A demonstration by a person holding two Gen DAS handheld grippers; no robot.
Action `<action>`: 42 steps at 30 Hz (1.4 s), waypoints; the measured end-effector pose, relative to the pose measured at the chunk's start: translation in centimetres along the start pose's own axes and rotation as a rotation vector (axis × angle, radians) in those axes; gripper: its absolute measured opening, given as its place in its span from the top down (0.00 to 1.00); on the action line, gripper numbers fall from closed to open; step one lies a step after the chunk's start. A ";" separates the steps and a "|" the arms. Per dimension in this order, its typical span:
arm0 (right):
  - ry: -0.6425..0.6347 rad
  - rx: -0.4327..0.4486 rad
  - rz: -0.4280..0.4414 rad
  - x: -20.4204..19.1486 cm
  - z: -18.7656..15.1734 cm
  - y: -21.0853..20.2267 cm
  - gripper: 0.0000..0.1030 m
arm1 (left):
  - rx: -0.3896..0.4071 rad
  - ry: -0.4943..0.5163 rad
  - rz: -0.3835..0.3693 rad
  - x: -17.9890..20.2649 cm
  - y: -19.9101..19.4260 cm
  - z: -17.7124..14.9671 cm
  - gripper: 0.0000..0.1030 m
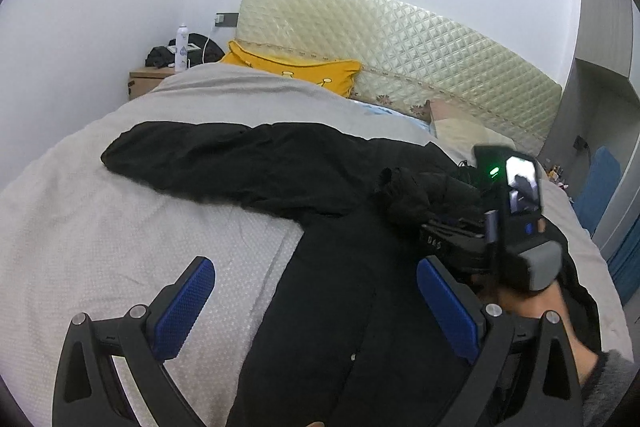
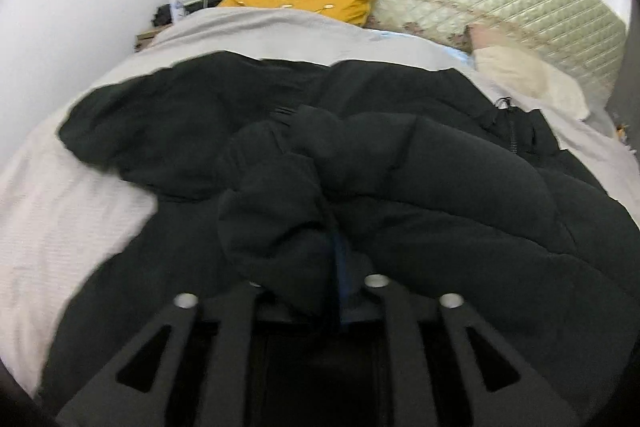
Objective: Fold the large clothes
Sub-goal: 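Lift the sleeve and fold it across the jacket body with the right gripper, then grasp the other sleeve of the black jacket with the left gripper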
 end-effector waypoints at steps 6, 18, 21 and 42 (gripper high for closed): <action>0.024 0.076 0.061 0.2 0.8 -4.5 0.30 | 0.016 0.026 -0.003 0.9 -0.7 0.1 0.01; 0.103 0.220 0.017 5.3 -0.1 -16.7 0.30 | 0.080 0.169 -0.016 5.9 -4.2 0.9 0.01; 0.128 0.247 -0.001 6.9 -0.9 -19.7 0.30 | 0.105 0.187 -0.011 6.8 -5.3 1.2 0.01; 0.189 0.373 -0.119 15.5 -12.4 -37.2 0.21 | 0.045 0.263 -0.174 12.6 -4.9 -1.5 0.01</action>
Point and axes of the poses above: each gripper's, at about its wrist camera, not at the fingertips, and y roughly the way its jaws point, x to its right, z to its top, the point moved 5 cm from there along y, roughly the way its jaws point, and after that the axes turned 10 degrees about y, right-handed, at the moved point
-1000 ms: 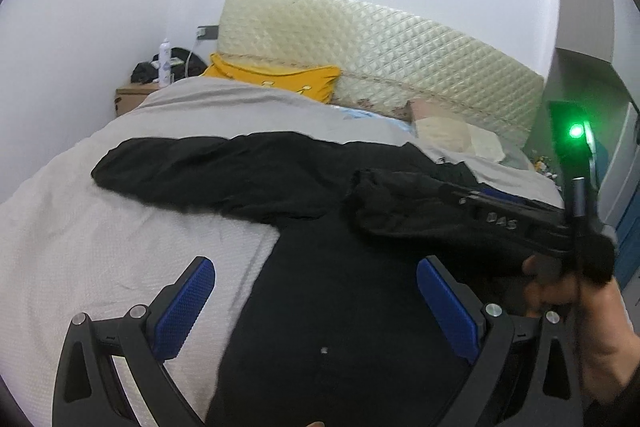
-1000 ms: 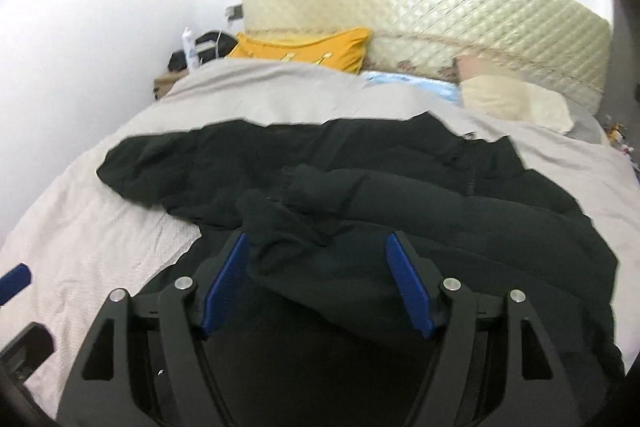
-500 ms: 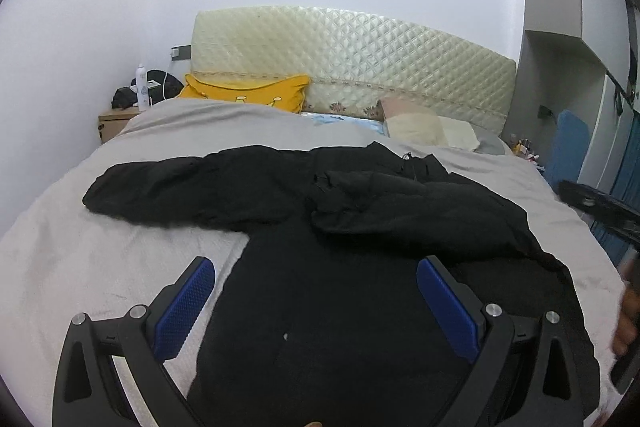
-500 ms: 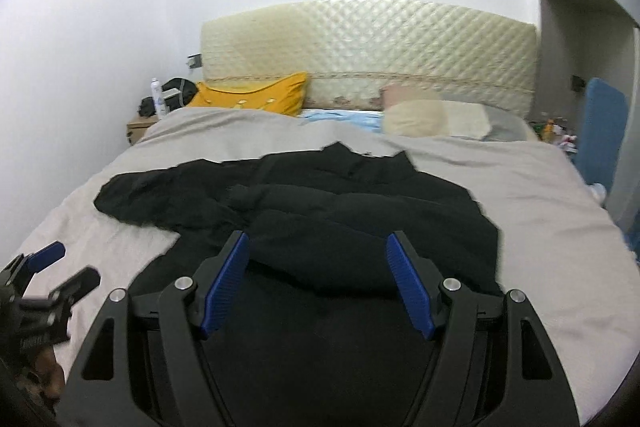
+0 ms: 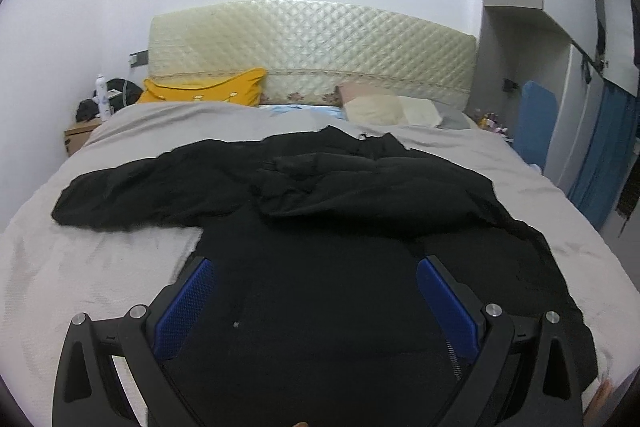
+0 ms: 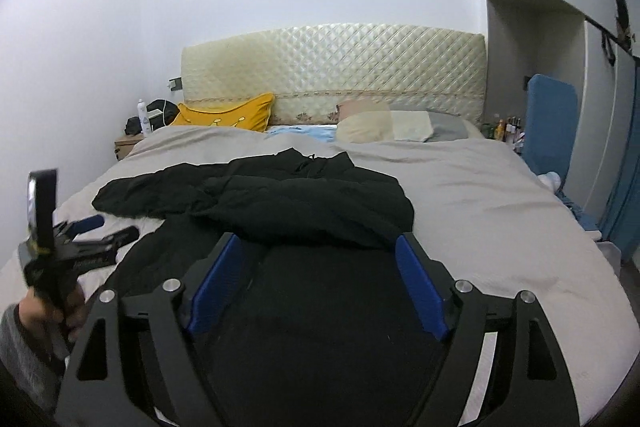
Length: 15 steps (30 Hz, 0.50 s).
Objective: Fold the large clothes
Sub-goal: 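Grasp the other sleeve of the black jacket with the left gripper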
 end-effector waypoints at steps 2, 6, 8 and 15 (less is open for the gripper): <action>0.001 0.005 0.012 0.1 -0.9 -1.1 0.19 | -0.004 0.013 -0.002 0.5 0.1 -0.1 0.01; 0.040 0.006 0.034 0.9 -2.8 -2.7 0.19 | 0.007 0.037 -0.009 1.6 -0.1 -0.2 0.01; 0.064 -0.003 0.041 1.4 -3.8 -3.1 0.19 | 0.022 0.036 -0.017 1.8 -0.6 0.0 0.01; 0.081 0.026 -0.003 2.7 -5.5 -3.7 0.19 | 0.035 0.022 -0.002 2.0 -1.6 0.1 0.01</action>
Point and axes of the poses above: each gripper's, at about its wrist camera, not at the fingertips, and y roughly the way its jaws point, x to its right, z to its top, the point moved 5 cm from there along y, roughly the way its jaws point, and after that the axes turned 10 degrees about y, right-handed, at the moved point
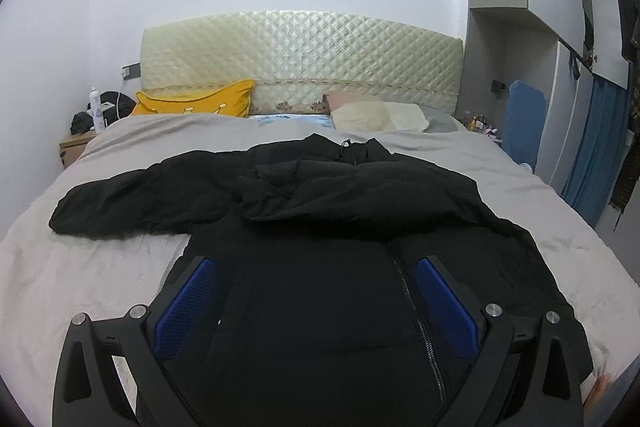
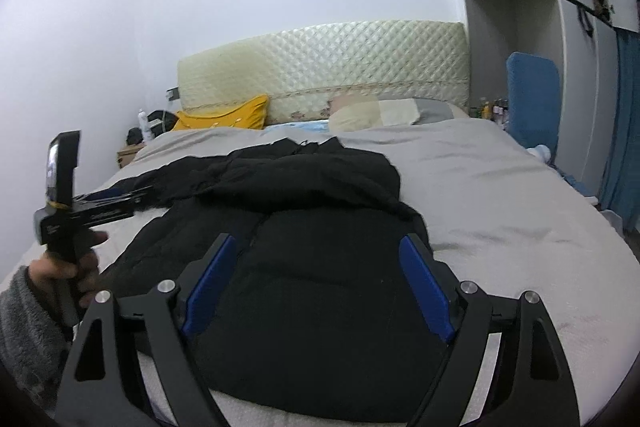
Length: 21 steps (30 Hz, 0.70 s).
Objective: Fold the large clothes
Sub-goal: 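Grasp the other sleeve of the black jacket with the left gripper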
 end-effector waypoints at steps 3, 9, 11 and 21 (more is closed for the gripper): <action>0.021 0.010 0.003 0.5 0.0 0.6 0.19 | -0.017 -0.013 -0.002 -0.8 0.5 0.4 0.01; 0.014 0.012 -0.008 0.8 -0.6 1.7 0.19 | -0.033 -0.095 -0.003 -6.2 1.8 2.8 0.01; 0.010 0.013 -0.018 0.8 -0.7 2.0 0.19 | -0.044 -0.103 0.009 -8.8 2.5 3.6 0.01; 0.032 0.035 -0.037 0.7 -0.2 3.5 0.18 | -0.146 -0.294 0.070 -25.3 8.2 2.8 0.01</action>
Point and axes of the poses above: each gripper's, at about its wrist camera, not at the fingertips, and y roughly the way its jaws point, x to its right, z to its top, the point moved 5 cm from there along y, roughly the way its jaws point, and after that the axes turned 10 degrees about y, right-handed, at the moved point
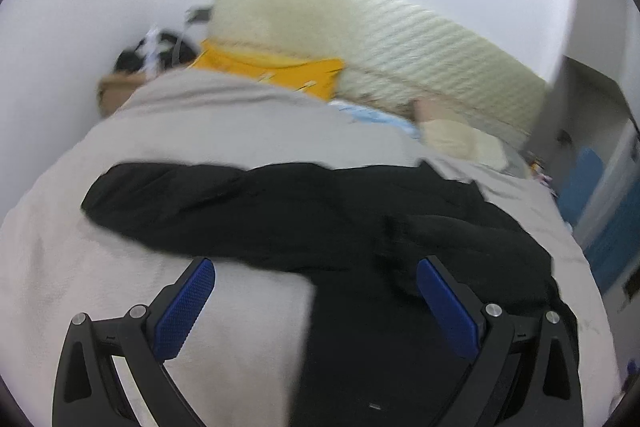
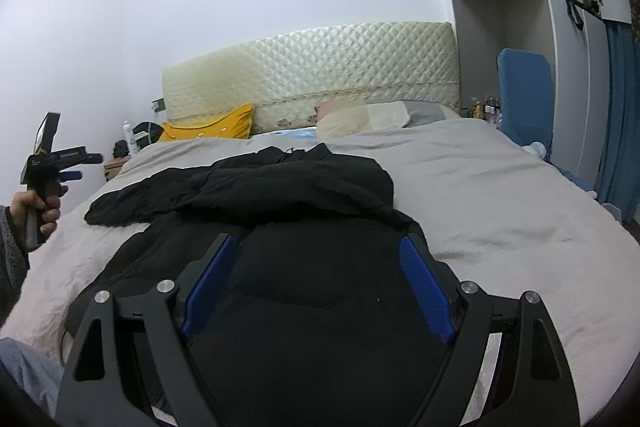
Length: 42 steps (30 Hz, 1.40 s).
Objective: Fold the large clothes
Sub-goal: 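Grasp the other sleeve of the black jacket with the left gripper, then lift the sleeve and fold it across the jacket body with the left gripper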
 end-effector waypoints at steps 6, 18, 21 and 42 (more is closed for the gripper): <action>0.011 -0.060 -0.039 -0.3 -0.3 2.0 0.17 | -0.053 -0.210 -0.033 -9.6 6.4 -1.4 0.01; 0.093 -0.159 -0.145 -0.8 -1.2 6.6 0.17 | -0.139 -0.469 -0.098 -22.0 18.5 -6.5 0.01; 0.097 -0.158 -0.172 -1.4 -1.1 7.6 0.17 | -0.125 -0.489 -0.098 -24.5 20.5 -6.8 0.01; 0.068 -0.234 -0.232 -2.1 -2.6 10.0 0.17 | 0.152 -0.474 0.040 -27.2 16.6 -3.4 0.87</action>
Point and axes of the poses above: each gripper's, at about its wrist camera, not at the fingertips, and y roughly the way its jaws point, x to its right, z to its top, the point moved 5 cm from there along y, roughly the way its jaws point, and after that the axes turned 10 degrees about y, right-handed, at the moved point
